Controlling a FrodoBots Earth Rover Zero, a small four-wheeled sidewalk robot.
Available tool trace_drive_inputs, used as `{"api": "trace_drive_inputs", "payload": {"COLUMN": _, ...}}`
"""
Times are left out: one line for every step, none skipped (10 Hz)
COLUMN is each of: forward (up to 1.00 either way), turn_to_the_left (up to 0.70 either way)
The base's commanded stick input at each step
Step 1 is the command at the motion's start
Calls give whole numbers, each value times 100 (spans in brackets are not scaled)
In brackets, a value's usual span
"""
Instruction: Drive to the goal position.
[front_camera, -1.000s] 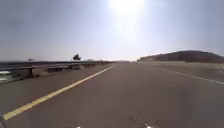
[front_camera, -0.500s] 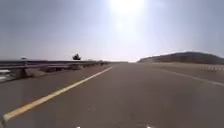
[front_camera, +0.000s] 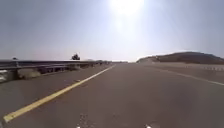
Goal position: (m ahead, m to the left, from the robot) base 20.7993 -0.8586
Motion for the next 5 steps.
{"api": "trace_drive_inputs", "payload": {"forward": 70, "turn_to_the_left": 0}}
{"api": "trace_drive_inputs", "payload": {"forward": 70, "turn_to_the_left": 0}}
{"api": "trace_drive_inputs", "payload": {"forward": 70, "turn_to_the_left": 0}}
{"api": "trace_drive_inputs", "payload": {"forward": 70, "turn_to_the_left": 0}}
{"api": "trace_drive_inputs", "payload": {"forward": 70, "turn_to_the_left": 0}}
